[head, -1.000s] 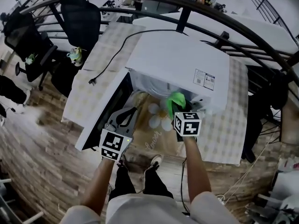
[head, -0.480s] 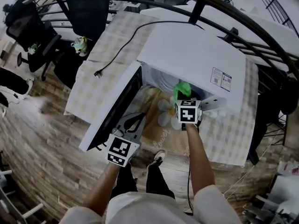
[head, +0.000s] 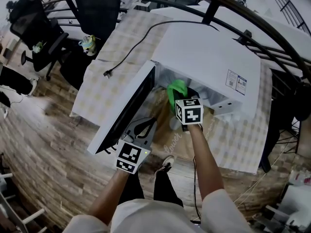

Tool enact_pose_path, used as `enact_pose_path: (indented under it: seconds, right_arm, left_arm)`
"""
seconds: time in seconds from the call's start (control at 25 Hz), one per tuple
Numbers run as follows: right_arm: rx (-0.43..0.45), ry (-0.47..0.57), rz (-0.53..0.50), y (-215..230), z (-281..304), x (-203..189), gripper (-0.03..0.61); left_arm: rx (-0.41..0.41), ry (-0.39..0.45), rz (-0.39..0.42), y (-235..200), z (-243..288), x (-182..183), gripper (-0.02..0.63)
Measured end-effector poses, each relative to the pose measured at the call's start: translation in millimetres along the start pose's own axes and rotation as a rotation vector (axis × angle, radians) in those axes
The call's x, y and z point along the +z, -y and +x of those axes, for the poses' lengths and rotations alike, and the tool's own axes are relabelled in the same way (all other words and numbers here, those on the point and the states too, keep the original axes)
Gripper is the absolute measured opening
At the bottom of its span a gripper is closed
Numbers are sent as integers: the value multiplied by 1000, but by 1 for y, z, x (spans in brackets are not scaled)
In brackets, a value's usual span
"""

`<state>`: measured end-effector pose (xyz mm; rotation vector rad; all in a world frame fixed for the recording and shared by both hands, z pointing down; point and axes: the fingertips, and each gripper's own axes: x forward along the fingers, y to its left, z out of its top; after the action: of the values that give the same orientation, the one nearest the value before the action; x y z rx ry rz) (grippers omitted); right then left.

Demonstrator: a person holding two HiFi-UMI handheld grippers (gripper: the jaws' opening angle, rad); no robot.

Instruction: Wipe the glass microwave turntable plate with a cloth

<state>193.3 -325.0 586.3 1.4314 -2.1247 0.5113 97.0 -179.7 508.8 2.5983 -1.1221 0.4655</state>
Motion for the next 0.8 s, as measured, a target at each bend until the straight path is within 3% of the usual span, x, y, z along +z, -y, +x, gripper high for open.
enact_pose_path:
  seconds: [0.12,0.2,0.44,0.6,0.8]
  right_arm:
    - [-144,60,-49,23,-23,13,132]
    - [-242,70,-30,49,-36,12,132]
    - [-411,0,-4,102,-43,-10,133]
    - [-395,-129,-18,110,-25,-30,135]
    - [-296,-163,-118,91,-10,-24,133]
  left_arm:
    - [4,15,-16,1,0,4,18]
    - [4,19,-26,0,1,4,18]
    - [0,13,-31,-1,6,0,18]
    - [-5,2,-29,0,7,-6,19]
    - [-5,-11,-28,-4,5,-13,18]
